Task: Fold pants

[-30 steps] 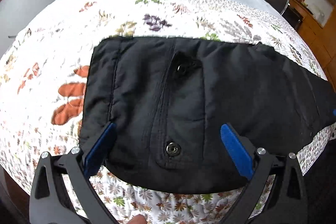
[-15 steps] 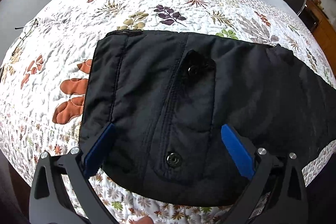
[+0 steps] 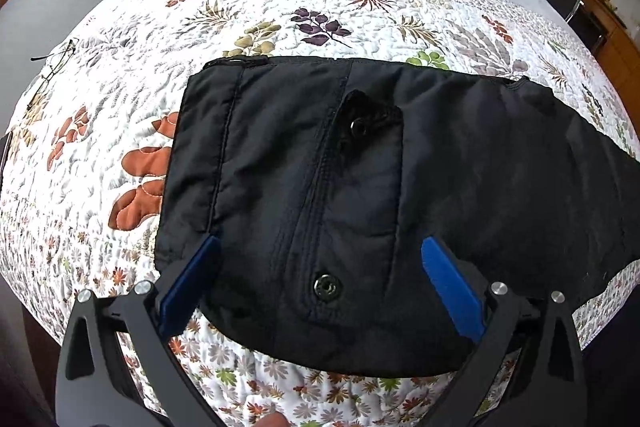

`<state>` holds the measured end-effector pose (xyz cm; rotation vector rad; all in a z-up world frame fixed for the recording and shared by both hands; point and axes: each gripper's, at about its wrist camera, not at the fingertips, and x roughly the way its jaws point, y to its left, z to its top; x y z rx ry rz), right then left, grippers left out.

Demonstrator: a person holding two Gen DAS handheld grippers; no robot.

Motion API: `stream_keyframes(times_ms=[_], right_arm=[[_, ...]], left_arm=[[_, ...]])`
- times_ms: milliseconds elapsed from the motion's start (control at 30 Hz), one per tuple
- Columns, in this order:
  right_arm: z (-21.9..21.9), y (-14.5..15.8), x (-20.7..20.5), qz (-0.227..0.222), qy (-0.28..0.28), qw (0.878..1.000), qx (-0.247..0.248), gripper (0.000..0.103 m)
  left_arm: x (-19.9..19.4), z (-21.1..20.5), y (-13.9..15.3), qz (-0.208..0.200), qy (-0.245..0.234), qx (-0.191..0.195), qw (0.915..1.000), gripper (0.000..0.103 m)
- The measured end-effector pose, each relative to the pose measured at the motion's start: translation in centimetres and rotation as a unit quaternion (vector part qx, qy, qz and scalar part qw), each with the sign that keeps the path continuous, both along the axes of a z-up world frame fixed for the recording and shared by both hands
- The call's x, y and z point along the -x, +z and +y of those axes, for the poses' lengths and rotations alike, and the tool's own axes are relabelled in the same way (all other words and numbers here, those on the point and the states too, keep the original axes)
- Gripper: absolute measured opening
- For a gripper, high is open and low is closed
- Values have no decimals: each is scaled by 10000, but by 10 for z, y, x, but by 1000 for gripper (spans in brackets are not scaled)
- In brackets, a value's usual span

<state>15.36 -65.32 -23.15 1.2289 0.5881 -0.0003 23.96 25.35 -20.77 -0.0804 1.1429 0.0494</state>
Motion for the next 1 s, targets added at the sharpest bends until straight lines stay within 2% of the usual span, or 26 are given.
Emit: stream_keyframes(times_ms=[100,200,333,400,433,467,500,533,667,800,1000], right_arm=[[4,6,-4,-237,149,9996,44,91],[3,-6,-11,80,167,9998,-8,91],[6,-18,-8,-24,155,9999,-65,91],[6,-22,-7,-70,184,9998,-54,83],[6,-23,-6,-93,203,9997,-21,71],[5,-22,-9,-168,255,9995,-23,54],[5,-21,-11,-201,292,9994,-11,45],[4,-19,-13,-208,299,9993,64,31],[9,-2,-17,-248,418,9982,338,24],[14,17,-20,-334,485,9969,525,22],[33,61,-31,-433,695,9905,1101,21]], left_arm=[[0,2,1,-23,28,75,10000,100],[0,3,1,-47,54,119,9999,100],[2,2,2,-57,60,101,9999,100],[1,2,1,-38,55,82,9999,100],[0,1,1,-29,50,53,10000,100],[0,0,1,-25,55,36,10000,100],[0,0,0,-20,65,26,10000,100],[-1,-1,0,-13,69,9,10000,100],[-2,-1,0,-23,82,8,10000,100],[-2,0,1,-64,85,63,9999,100],[3,6,7,-167,99,258,9995,100]])
